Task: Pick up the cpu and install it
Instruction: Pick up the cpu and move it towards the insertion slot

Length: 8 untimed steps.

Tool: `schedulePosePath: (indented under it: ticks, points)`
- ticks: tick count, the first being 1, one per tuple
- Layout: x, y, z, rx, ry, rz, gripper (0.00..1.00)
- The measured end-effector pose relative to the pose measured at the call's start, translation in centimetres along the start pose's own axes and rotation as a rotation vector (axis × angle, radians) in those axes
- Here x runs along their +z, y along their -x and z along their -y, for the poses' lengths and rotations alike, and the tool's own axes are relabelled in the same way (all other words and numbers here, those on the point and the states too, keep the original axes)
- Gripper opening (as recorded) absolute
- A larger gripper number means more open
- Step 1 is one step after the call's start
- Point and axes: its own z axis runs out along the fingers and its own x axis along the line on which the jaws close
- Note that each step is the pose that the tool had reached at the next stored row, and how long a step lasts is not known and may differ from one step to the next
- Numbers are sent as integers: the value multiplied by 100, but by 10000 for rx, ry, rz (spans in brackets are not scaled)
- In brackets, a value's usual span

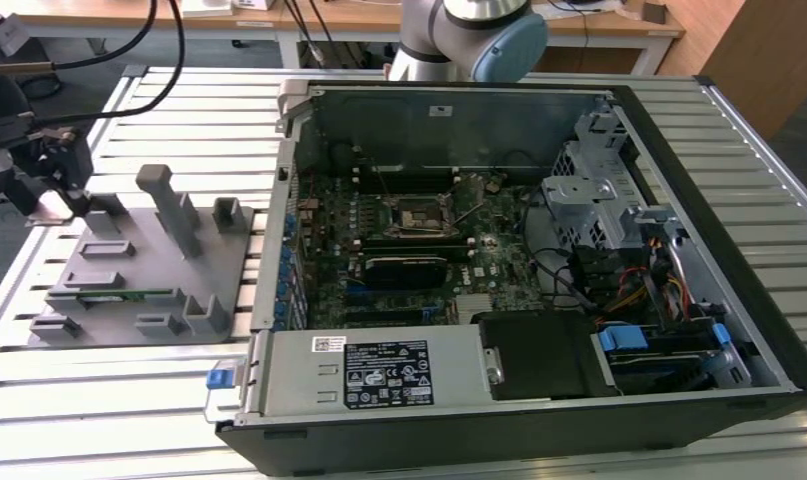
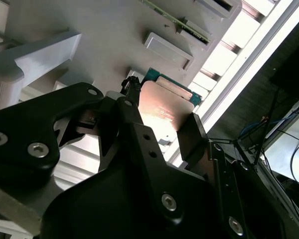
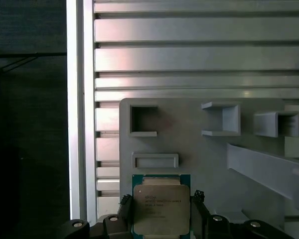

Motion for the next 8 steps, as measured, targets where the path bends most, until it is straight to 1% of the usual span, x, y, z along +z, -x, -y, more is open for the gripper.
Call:
schedulePosePath:
  ticks: [8]
  points:
    - [-64,0,-6,1,-1,-1,54]
